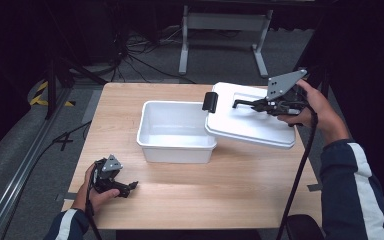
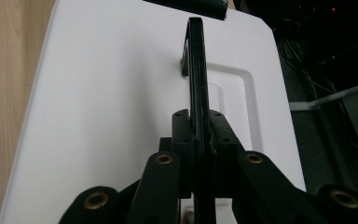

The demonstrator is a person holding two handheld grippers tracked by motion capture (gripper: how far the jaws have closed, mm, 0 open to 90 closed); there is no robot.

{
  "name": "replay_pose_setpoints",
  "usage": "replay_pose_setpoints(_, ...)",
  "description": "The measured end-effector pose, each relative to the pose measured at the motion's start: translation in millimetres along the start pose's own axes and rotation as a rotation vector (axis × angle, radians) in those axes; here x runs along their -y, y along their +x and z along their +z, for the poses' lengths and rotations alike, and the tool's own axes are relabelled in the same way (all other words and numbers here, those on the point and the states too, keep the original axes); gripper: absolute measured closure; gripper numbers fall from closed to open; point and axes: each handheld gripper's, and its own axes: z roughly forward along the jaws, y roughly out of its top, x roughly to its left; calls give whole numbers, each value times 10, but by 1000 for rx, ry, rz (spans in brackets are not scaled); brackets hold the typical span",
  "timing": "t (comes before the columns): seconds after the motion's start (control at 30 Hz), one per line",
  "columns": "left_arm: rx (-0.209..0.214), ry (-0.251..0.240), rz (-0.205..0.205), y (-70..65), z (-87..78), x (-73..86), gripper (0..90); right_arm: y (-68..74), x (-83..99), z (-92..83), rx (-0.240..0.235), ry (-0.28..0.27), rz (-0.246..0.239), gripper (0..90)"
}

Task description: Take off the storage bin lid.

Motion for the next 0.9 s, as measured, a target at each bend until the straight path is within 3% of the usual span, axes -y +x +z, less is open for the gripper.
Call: replay_pose_setpoints(0.9,2,2,-1,-1,0,2,2,6,592,-84,13,24,82,840)
